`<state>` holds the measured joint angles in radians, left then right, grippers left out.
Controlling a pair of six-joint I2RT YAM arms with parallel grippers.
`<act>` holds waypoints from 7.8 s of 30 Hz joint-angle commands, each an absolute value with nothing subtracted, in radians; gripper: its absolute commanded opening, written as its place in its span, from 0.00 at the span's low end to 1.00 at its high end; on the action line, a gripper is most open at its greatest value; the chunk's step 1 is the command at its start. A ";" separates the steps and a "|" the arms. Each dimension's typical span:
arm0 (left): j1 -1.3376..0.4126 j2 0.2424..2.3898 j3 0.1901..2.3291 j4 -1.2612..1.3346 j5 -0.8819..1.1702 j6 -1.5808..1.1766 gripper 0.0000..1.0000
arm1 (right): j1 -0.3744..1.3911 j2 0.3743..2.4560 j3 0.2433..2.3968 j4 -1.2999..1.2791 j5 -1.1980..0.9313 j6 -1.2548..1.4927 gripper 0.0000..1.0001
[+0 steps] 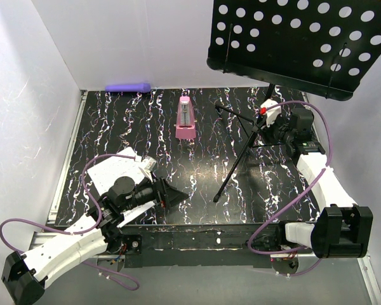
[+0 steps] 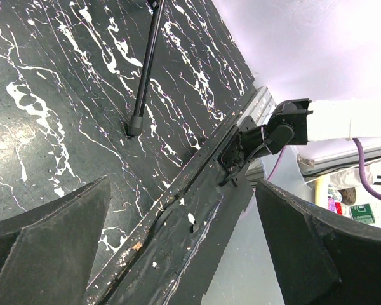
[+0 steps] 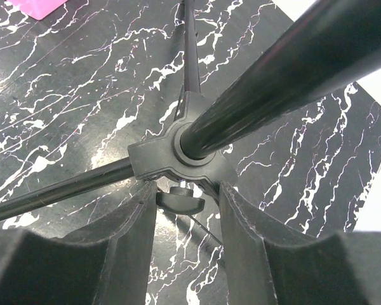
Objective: Set up the instrument practice props
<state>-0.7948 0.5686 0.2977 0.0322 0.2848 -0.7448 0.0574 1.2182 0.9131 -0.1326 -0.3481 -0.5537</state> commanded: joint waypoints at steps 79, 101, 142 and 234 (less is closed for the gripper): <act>-0.792 0.603 0.302 0.077 0.302 -0.749 0.98 | -0.189 1.170 0.931 -0.186 -0.643 -0.328 0.80; -0.792 0.549 0.278 0.052 0.288 -0.755 0.98 | -0.006 1.299 1.023 -0.140 -0.384 -0.304 0.53; -0.793 0.606 0.313 0.063 0.298 -0.759 0.98 | -0.233 1.468 0.815 0.195 -0.795 0.998 0.01; -0.977 1.266 0.792 -0.083 0.117 -0.558 0.98 | -0.462 1.058 0.813 -0.483 -0.980 -0.385 0.82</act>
<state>-0.9859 1.4200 0.8837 -0.0620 0.1993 -0.5964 -0.4580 1.0863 0.7757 -0.4728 -0.9527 -0.3561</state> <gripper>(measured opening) 0.979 0.827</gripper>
